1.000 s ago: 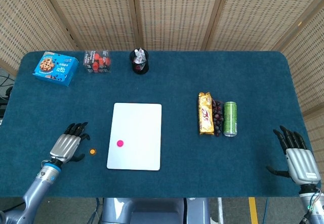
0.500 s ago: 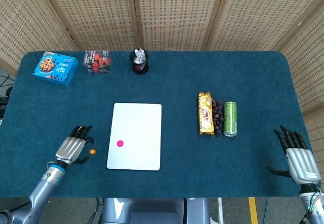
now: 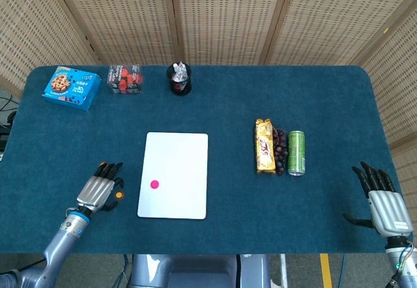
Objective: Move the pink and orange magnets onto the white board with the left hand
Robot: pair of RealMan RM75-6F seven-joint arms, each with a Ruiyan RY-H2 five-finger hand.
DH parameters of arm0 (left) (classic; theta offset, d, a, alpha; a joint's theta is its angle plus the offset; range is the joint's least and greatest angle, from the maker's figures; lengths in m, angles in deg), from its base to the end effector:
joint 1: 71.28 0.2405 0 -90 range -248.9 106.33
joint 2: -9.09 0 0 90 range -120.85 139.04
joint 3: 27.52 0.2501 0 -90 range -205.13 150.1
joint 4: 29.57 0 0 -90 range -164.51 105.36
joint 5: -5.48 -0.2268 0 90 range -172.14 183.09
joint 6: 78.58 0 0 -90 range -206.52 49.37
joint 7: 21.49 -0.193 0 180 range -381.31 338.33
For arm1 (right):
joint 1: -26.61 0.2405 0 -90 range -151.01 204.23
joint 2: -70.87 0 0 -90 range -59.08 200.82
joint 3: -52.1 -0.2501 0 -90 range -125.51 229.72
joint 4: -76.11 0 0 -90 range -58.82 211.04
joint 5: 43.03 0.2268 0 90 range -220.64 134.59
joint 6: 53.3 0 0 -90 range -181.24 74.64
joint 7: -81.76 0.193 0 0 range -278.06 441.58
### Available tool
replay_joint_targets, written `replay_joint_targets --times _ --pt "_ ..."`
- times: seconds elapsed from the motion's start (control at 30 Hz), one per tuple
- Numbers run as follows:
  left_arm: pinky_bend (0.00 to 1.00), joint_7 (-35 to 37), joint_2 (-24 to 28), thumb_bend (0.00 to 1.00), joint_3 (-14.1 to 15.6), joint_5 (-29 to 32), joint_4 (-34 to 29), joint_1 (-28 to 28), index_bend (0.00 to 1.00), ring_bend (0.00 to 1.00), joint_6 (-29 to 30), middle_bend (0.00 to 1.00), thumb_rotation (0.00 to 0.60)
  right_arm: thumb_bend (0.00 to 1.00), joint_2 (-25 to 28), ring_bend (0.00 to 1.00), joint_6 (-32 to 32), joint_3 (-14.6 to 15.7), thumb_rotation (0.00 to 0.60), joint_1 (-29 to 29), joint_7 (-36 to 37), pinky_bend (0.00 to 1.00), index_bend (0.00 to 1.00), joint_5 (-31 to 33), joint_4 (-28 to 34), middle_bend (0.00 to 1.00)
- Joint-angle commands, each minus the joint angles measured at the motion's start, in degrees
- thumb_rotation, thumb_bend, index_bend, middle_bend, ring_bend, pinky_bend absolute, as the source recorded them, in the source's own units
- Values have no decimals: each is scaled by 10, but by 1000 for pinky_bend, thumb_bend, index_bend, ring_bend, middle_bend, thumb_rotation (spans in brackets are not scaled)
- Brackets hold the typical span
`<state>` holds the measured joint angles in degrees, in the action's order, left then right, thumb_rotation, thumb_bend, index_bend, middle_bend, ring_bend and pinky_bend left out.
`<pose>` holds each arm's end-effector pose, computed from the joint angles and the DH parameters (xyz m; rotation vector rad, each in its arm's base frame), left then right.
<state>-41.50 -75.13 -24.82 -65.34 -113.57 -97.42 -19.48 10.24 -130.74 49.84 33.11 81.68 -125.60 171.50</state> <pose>-0.2693 0.2895 -0.0492 -1.8797 -1.0027 -0.5941 -0.3212 -0.2352 0.1341 1.4304 -1.0107 0.8049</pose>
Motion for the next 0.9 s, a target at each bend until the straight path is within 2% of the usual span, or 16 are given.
replay_joint_targets --times 0.03,0.17,0.3,0.47,0.63,0.77,0.9 --pt "0 -3 -1 306 0 0 0 1 412 0 -1 0 600 105 0 0 0 0 600 0 0 0 49 0 0 0" --pt "0 -8 -3 308 -2 2 3 4 492 0 1 0 600 105 1 0 1 0 600 0 0 0 49 1 1 0" --pt "0 -14 -4 316 -4 6 2 5 527 0 1 0 600 105 1 0 1 0 600 0 0 0 49 1 1 0" --pt "0 -13 1 316 -11 9 -6 3 529 0 -2 0 600 105 1 0 2 0 600 0 0 0 49 2 2 0" --pt "0 -19 16 313 -27 10 -44 -8 529 0 -3 0 600 105 2 0 4 0 600 1 0 0 49 3 4 0" --pt "0 -50 19 309 -42 9 -87 -27 529 0 -6 0 600 105 2 0 4 0 600 1 -1 0 49 3 4 0" --pt "0 -86 2 306 -47 22 -103 -48 529 0 -23 0 600 105 2 0 4 0 600 1 0 0 49 4 4 0"
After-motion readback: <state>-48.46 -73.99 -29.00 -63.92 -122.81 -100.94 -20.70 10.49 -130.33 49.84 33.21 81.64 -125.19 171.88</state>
